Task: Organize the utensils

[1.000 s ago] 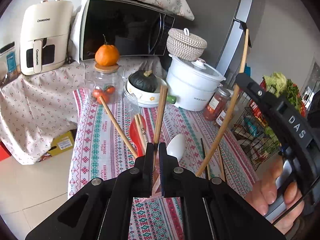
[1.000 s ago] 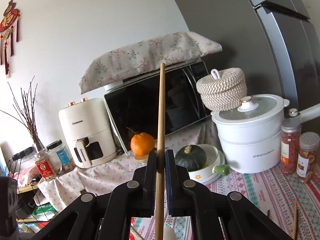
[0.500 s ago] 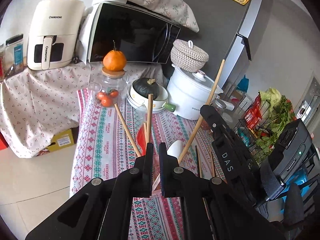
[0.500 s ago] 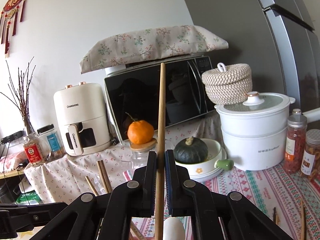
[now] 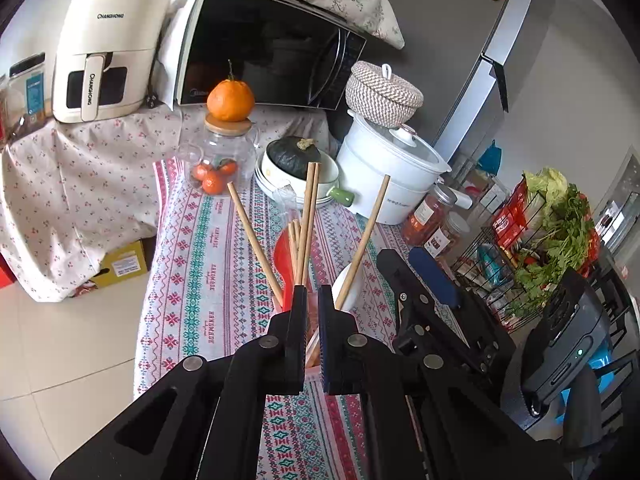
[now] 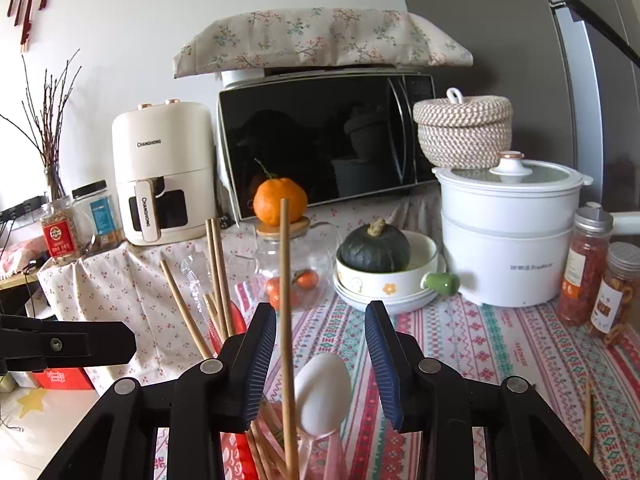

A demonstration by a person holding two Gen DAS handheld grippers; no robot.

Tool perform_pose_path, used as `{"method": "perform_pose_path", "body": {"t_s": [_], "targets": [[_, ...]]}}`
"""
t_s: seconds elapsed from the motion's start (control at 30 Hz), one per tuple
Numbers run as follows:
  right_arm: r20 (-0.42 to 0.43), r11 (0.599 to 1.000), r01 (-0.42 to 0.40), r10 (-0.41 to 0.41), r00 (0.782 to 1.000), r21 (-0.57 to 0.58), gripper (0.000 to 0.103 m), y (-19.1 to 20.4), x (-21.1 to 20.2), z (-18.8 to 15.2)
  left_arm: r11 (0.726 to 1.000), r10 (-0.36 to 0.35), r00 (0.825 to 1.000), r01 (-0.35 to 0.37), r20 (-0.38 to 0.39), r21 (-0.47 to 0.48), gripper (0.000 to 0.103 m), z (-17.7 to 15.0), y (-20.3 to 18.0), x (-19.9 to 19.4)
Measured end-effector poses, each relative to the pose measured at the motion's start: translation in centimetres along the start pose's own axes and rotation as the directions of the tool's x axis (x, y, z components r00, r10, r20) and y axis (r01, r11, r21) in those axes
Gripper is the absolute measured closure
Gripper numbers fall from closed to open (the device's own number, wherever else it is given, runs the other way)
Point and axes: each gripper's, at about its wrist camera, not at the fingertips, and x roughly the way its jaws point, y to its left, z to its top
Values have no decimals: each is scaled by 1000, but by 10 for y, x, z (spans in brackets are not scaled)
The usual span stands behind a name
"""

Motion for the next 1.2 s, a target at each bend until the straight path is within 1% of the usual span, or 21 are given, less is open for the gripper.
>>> {"method": "perform_pose_path", "body": {"t_s": [0.07, 0.1, 0.17, 0.23, 0.27, 0.3, 0.33, 0.43, 0.53, 0.6, 0.7, 0.8, 0.9, 0.97, 1.03, 1.07, 1.1, 1.17, 1.2], "targets": [[-46, 1000, 5, -4, 999, 6, 60, -10, -4, 6, 1000, -6, 1000, 6, -1, 12, 98, -2, -5, 0], [-75, 1000, 16, -15, 997, 7, 57, -15, -5, 10, 1000, -8, 1000, 8, -2, 20, 98, -3, -8, 0], [-131, 1000, 18, -17, 991, 7, 55, -28, -10, 19, 999, -14, 1000, 14, -4, 32, 98, -5, -14, 0], [-164, 1000, 19, -18, 986, 6, 53, -42, -21, 27, 999, -22, 1000, 22, -10, 43, 97, -7, -20, 0], [-179, 1000, 27, -27, 983, -3, 49, -48, -27, 31, 998, -25, 1000, 25, -13, 50, 98, -9, -23, 1], [-191, 999, 30, -31, 981, -11, 44, -54, -33, 34, 998, -25, 1000, 26, -15, 58, 98, -10, -28, 2], [-201, 999, 31, -33, 979, -17, 43, -60, -40, 36, 998, -24, 1000, 25, -16, 65, 98, -13, -32, 2], [-219, 998, 46, -51, 974, -31, 41, -79, -61, 39, 995, -30, 999, 33, -30, 92, 97, -22, -49, 5], [-218, 997, 73, -67, 974, 18, 37, -104, -76, 36, 993, -31, 998, 36, -50, 114, 97, -33, -65, 10], [-238, 993, 102, -85, 968, 61, 36, -122, -79, 35, 991, -32, 996, 42, -78, 131, 97, -42, -76, 17], [-302, 983, 142, -100, 948, 120, 36, -146, -75, 32, 986, -15, 991, 37, -130, 162, 97, -56, -94, 32], [-376, 965, 191, -112, 920, 181, 36, -170, -67, 23, 984, -21, 983, 53, -181, 173, 97, -71, -113, 50], [-456, 936, 216, -68, 888, 280, 36, -195, -60, 11, 975, -22, 971, 73, -238, 208, 97, -83, -135, 73], [-509, 909, 246, -44, 860, 336, 36, -209, -54, 1, 969, 11, 965, 54, -261, 242, 97, -87, -148, 92], [-538, 884, 264, -17, 843, 385, 38, -220, -51, -8, 972, 20, 956, 50, -294, 230, 97, -86, -153, 113], [-547, 876, 268, -7, 837, 400, 43, -224, -50, -11, 976, 18, 949, 52, -314, 213, 97, -84, -153, 124], [-557, 874, 272, -2, 830, 403, 53, -226, -49, -13, 979, 24, 944, 45, -330, 201, 97, -82, -155, 137], [-567, 871, 280, -1, 824, 405, 65, -229, -49, -17, 981, 40, 935, 30, -353, 191, 97, -77, -158, 161], [-565, 867, 280, 3, 825, 412, 67, -230, -49, -18, 982, 49, 934, 21, -354, 190, 97, -75, -159, 172]]}}
